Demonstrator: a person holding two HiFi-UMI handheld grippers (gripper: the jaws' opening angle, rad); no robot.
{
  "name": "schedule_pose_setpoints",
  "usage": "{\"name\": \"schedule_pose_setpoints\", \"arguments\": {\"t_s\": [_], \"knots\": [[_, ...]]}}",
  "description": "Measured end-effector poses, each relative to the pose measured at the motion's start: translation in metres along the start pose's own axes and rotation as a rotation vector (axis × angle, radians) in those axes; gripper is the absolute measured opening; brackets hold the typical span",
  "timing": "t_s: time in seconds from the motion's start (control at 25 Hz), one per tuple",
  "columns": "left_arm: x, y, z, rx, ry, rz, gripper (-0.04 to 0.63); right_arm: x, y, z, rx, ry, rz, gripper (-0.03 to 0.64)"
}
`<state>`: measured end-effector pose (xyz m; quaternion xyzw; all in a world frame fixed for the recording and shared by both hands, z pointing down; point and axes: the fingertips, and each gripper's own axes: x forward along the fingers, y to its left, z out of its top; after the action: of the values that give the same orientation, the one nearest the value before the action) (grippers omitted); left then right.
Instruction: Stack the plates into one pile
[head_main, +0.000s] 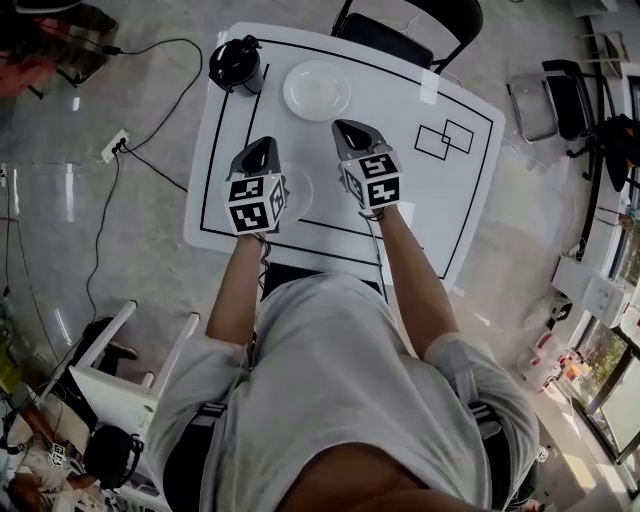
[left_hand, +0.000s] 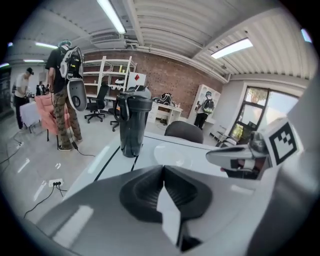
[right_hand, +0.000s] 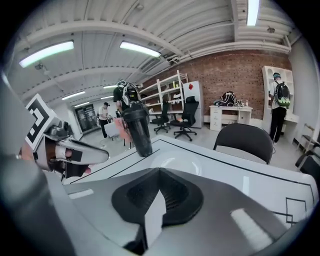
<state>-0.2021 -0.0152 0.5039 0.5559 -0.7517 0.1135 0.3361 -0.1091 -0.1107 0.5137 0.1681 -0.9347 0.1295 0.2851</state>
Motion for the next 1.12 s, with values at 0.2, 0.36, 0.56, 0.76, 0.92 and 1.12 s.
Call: {"name": "schedule_pose_setpoints", "arguments": {"t_s": [0.2,0.36,0.56,0.76,0.92,1.12], "knots": [[-0.045,-0.02,-0.014,0.021,-0.035,0.03,0.002,-0.043,0.03,-0.002,-0.002,-0.06,0.028,-0.002],[-0.077,-0.038,-0.028,0.031,-0.047,0.055,0.003,-0.074,0.051,-0.014,0.005,-0.082,0.043,-0.002],[-0.119,-0.06,-0.041,0.038,-0.072,0.075,0.002,-0.114,0.08,-0.03,0.002,-0.109,0.08,-0.002],[-0.158,-0.071,-0.064,0.014,-0.079,0.102,0.002,-0.145,0.108,-0.047,-0.006,-0.118,0.113,-0.002],[-0.174,-0.072,-0.08,0.006,-0.063,0.116,0.002,-0.159,0.121,-0.062,-0.011,-0.1,0.118,-0.002],[-0.175,-0.062,-0.091,-0.033,-0.044,0.117,0.003,-0.157,0.129,-0.073,-0.031,-0.064,0.111,-0.002]]}}
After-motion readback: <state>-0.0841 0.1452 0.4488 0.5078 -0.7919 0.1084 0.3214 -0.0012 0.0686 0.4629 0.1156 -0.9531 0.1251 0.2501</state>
